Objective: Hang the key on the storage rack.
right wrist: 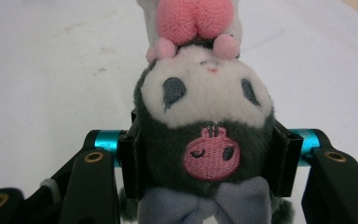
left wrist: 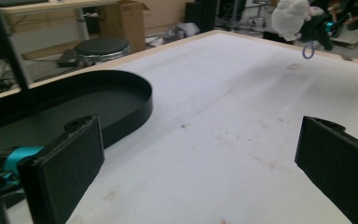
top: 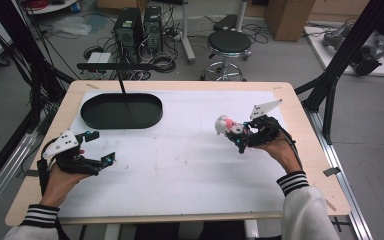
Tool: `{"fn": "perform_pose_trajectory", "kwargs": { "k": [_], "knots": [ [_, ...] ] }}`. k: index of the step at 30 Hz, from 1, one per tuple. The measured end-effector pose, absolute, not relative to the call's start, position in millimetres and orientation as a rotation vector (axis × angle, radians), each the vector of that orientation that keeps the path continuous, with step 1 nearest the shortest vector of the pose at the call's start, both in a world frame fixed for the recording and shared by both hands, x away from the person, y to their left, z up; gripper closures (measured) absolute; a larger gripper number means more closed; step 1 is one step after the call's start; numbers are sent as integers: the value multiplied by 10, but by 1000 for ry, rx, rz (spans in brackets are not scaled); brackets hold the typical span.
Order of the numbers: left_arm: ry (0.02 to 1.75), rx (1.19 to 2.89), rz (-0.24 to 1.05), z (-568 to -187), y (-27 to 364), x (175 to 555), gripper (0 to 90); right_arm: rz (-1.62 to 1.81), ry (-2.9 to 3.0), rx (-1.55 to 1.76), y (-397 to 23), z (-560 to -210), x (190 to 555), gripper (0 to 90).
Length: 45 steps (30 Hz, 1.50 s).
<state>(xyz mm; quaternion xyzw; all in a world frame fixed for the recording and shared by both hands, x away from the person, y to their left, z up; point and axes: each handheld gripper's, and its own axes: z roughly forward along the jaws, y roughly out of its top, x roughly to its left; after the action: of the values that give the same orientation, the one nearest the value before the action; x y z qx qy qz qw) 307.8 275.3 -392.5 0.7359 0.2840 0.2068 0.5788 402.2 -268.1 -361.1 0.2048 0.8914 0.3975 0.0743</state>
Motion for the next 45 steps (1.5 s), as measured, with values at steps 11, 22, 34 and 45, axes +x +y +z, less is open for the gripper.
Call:
{"fn": "perform_pose_trajectory", "kwargs": {
  "k": [11,22,34,45],
  "knots": [
    [532,1821,380,-3622,2476,3281,17,1240,2717,361,-2279,-3432,3901,438],
    [417,1914,278,-3370,2187,3438,17,1267,2744,249,-1982,-3345,3849,437],
    [288,1998,224,-3202,1811,3535,17,1273,2792,168,-1676,-3344,3831,437],
    [206,2074,181,-3150,1456,3604,17,1270,2829,170,-1617,-3350,3784,437]
  ]
}}
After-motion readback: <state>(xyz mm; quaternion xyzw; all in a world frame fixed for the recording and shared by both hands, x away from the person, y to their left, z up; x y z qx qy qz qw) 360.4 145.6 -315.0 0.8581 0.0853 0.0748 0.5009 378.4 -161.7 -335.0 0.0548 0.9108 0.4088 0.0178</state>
